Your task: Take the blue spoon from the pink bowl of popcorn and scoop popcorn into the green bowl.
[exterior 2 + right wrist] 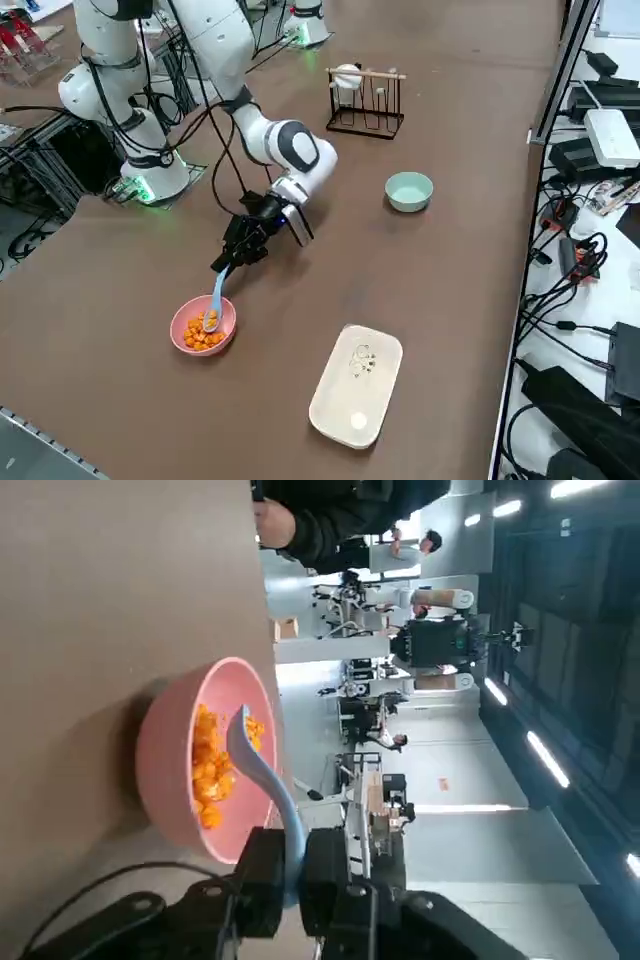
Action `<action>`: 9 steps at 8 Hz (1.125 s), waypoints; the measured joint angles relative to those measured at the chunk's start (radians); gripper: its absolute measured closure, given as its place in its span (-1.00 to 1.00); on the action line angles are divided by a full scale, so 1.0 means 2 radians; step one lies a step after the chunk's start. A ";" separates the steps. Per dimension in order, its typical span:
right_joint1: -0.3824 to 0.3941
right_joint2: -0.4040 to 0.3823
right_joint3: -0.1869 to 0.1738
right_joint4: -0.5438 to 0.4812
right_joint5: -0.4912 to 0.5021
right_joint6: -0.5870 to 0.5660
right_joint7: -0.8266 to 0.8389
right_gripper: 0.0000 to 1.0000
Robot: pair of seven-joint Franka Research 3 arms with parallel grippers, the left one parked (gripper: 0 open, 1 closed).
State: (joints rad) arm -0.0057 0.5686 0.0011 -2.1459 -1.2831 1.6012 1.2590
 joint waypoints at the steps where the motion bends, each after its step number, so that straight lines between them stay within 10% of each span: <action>1: 0.005 0.000 0.001 0.009 0.000 -0.012 -0.002 0.77; 9: 0.151 0.027 0.008 0.238 0.079 -0.134 -0.183 0.77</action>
State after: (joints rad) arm 0.2964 0.6234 0.0178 -1.6702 -1.1249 1.3341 0.8924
